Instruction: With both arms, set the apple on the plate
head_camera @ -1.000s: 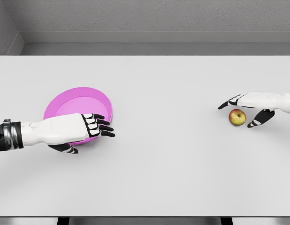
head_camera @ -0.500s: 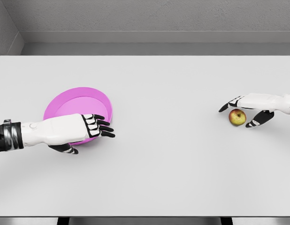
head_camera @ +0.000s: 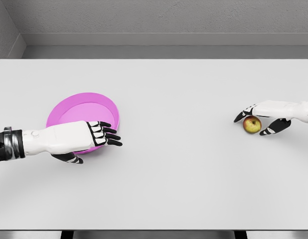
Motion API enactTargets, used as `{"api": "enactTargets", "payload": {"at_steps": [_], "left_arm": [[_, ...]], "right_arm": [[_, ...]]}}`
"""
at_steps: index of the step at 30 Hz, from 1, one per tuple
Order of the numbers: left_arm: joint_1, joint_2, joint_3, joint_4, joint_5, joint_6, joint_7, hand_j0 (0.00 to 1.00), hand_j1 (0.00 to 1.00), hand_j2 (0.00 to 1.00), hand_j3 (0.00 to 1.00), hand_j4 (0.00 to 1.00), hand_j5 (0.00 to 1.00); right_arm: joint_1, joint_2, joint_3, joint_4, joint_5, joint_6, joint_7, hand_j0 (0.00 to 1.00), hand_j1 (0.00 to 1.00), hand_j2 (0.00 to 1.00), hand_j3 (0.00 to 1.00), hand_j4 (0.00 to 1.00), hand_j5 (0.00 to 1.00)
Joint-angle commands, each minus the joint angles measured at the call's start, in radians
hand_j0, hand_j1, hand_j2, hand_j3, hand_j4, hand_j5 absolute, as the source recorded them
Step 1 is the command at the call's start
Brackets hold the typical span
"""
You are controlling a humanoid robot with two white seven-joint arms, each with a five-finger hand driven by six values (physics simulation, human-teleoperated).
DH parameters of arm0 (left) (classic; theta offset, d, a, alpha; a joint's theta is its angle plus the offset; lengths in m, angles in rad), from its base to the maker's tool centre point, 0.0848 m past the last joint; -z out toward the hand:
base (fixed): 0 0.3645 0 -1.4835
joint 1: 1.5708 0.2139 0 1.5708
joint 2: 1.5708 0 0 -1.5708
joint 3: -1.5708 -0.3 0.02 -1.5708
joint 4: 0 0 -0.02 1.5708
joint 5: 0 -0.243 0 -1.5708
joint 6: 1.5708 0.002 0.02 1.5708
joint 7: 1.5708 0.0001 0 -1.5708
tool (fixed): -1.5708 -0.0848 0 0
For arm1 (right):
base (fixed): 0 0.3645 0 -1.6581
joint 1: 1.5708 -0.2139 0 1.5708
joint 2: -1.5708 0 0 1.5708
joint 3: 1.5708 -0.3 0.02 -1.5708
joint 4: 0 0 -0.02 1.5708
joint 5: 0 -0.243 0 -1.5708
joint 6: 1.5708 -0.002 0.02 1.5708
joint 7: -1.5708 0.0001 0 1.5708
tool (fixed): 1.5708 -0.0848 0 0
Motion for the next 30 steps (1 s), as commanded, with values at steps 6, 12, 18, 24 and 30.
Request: {"api": "enactTargets", "payload": {"at_steps": [6,12,18,24,30], "left_arm": [[0.0,0.001,0.0,0.0,0.007,0.001,0.0,1.0,1.0,1.0,1.0,1.0,1.0],[0.0,0.001,0.0,0.0,0.007,0.001,0.0,1.0,1.0,1.0,1.0,1.0,1.0],[0.0,0.001,0.0,0.0,0.007,0.001,0.0,1.0,1.0,1.0,1.0,1.0,1.0],[0.002,0.001,0.0,0.0,0.007,0.001,0.0,1.0,1.0,1.0,1.0,1.0,1.0],[0.002,0.001,0.0,0.001,0.005,0.001,0.0,1.0,1.0,1.0,1.0,1.0,1.0]], "right_arm": [[0.002,-0.001,-0.001,0.001,-0.005,0.002,0.0,0.73,0.73,0.73,0.73,0.73,0.73],[0.002,0.005,-0.001,0.001,-0.005,0.002,0.0,0.7,0.7,0.7,0.7,0.7,0.7],[0.002,0.005,-0.002,0.004,-0.007,0.002,0.0,0.62,0.62,0.62,0.62,0.62,0.62],[0.0,0.006,-0.007,0.024,-0.01,0.002,0.0,0.56,0.56,0.56,0.56,0.56,0.56],[-0.002,0.008,-0.007,0.024,-0.012,0.002,0.0,0.53,0.53,0.53,0.53,0.53,0.53]]}}
